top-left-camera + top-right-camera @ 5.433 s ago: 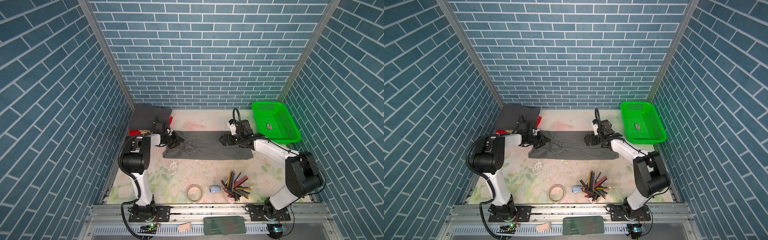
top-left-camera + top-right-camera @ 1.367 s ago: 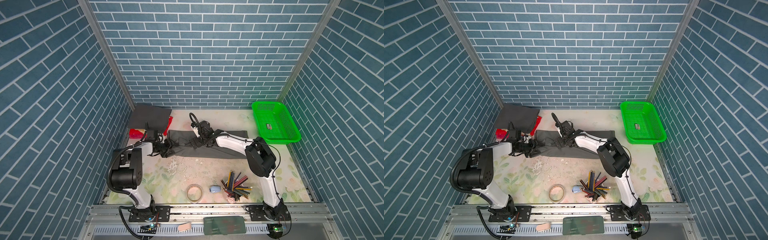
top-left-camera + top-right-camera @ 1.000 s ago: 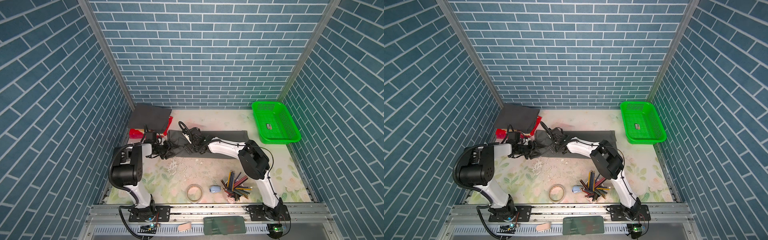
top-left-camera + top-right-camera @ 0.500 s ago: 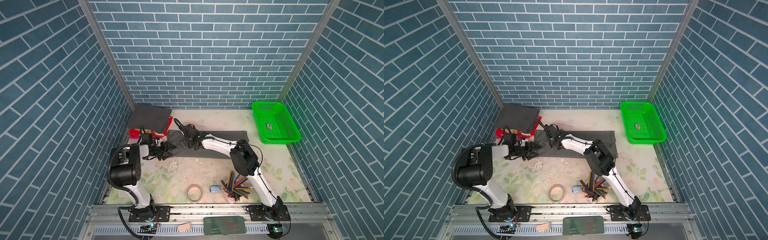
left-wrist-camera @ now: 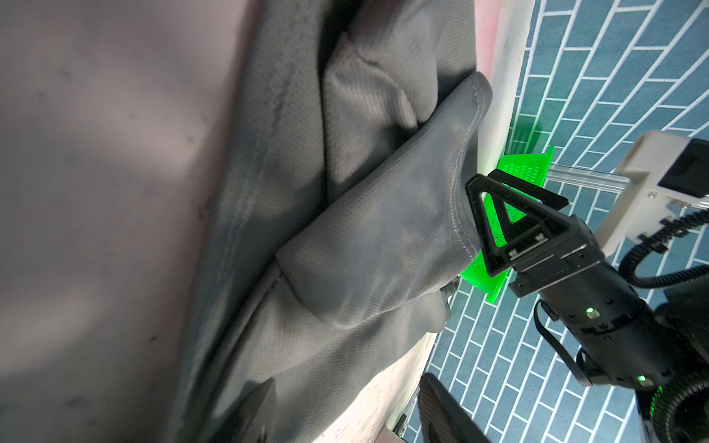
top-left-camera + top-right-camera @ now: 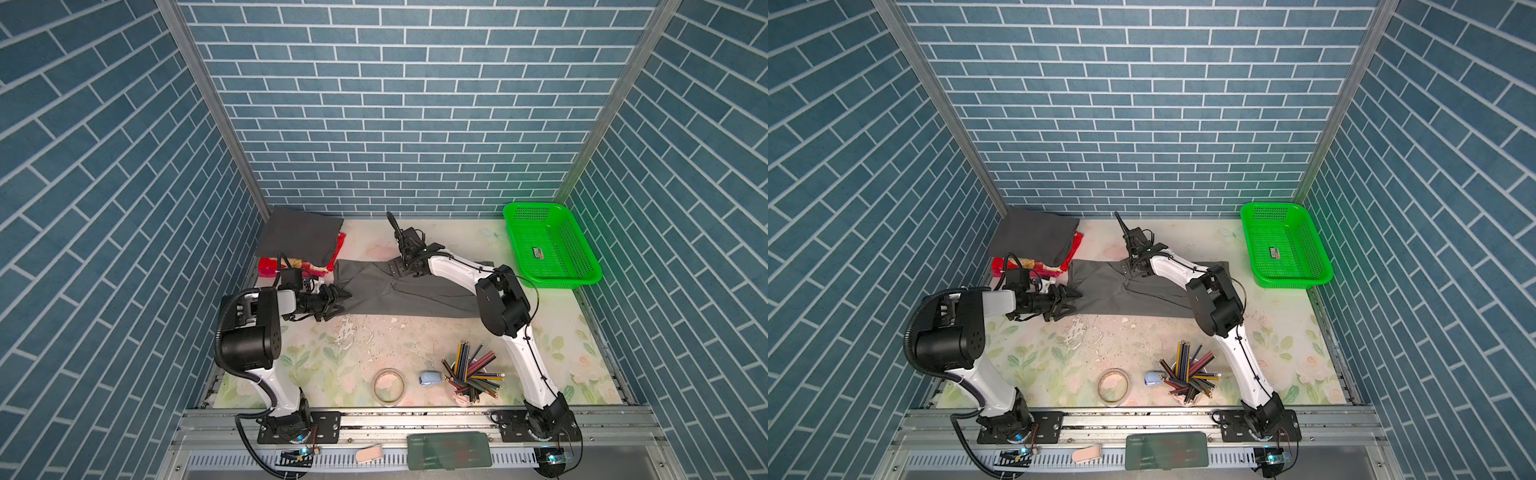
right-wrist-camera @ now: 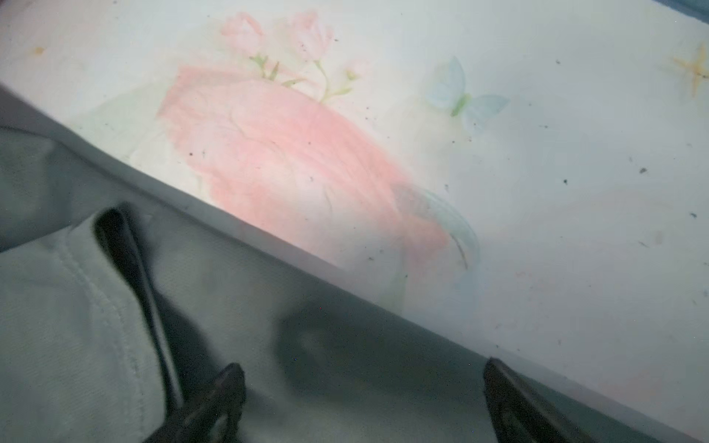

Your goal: Fold and stack the t-shirts

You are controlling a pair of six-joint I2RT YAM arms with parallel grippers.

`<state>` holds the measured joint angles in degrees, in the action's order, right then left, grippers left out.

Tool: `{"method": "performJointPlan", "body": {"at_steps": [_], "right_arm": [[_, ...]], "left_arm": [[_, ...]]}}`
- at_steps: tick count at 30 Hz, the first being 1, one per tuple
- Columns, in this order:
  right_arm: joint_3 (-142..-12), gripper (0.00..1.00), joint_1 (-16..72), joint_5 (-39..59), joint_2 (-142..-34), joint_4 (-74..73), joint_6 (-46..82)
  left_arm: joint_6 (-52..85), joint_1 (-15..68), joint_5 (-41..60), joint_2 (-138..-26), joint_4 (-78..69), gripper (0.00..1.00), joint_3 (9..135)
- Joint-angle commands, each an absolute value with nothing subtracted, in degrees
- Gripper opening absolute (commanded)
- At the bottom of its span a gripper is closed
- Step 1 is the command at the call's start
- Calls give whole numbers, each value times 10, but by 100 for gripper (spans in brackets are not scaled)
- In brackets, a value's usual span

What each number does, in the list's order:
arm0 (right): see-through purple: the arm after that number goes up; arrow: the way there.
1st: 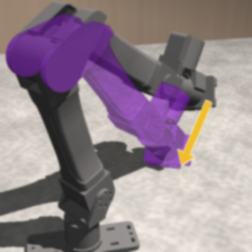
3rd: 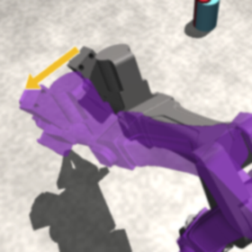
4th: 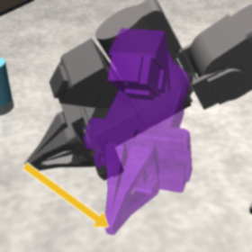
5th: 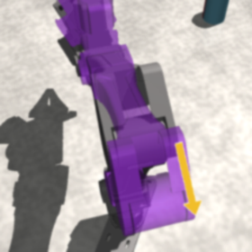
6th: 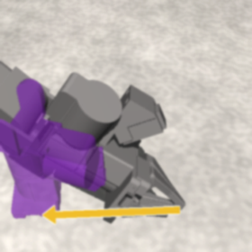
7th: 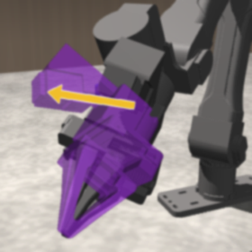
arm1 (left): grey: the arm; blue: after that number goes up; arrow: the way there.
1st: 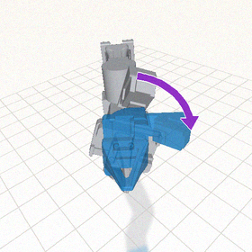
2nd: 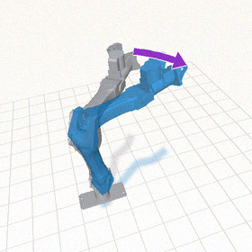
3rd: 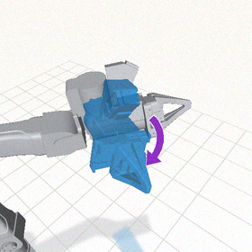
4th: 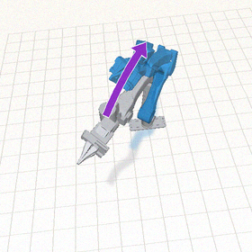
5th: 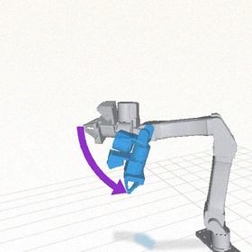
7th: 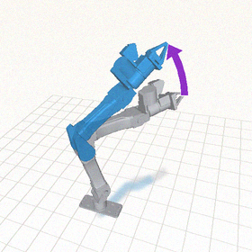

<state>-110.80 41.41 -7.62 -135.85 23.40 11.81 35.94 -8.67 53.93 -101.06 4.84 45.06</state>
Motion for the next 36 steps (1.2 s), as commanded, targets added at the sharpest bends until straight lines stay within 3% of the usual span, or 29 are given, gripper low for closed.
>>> {"method": "performJointPlan", "body": {"at_steps": [1, 15, 26, 36], "right_arm": [[-1110, 98, 424, -40, -1324, 248, 144], [-932, 98, 459, -11, -1205, 159, 107], [-1007, 98, 449, -84, -1301, 234, 133], [-985, 98, 435, -56, -1260, 217, 107]], "left_arm": [[343, -99, 452, -1041, 100, 62, 428], [323, -111, 433, -1034, 127, 62, 436], [307, -117, 417, -1016, 149, 62, 441], [290, -121, 387, -984, 162, 63, 452]]}}
